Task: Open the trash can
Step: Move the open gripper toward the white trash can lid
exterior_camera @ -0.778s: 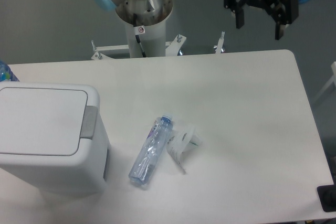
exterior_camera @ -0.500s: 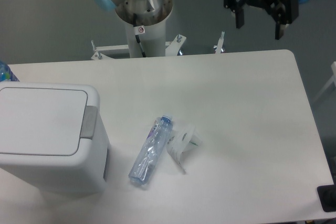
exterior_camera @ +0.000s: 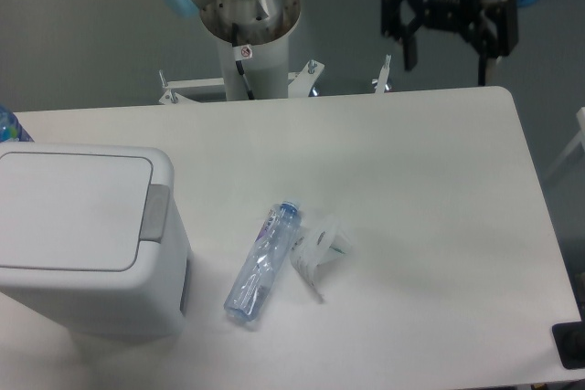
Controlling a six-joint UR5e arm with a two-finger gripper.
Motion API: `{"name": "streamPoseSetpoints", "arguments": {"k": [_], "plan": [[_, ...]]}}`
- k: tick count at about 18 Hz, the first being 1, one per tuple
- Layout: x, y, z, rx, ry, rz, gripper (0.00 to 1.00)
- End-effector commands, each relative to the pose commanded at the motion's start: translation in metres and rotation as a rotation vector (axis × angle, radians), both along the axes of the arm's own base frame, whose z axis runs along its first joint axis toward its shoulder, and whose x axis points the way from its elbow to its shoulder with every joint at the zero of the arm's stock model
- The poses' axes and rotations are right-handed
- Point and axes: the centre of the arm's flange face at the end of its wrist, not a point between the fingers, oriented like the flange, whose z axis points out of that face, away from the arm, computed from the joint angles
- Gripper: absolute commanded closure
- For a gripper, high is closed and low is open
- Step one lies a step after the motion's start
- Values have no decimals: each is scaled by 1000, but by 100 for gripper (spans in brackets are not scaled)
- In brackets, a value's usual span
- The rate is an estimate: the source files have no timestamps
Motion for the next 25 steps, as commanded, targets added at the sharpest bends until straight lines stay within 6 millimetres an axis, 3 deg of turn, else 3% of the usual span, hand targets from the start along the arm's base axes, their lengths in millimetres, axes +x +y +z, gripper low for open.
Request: {"name": "streamPoseSetpoints", "arguments": {"k": [1,3,8,14,23,25], "plan": [[1,11,-5,34,-15,59,0],[16,51,-14,136,-33,176,0],[51,99,-29,238,-109,316,0],[74,121,-38,353,-294,437,0],[129,171,-73,281,-339,321,0],[134,174,-74,281,-348,325,0]]}}
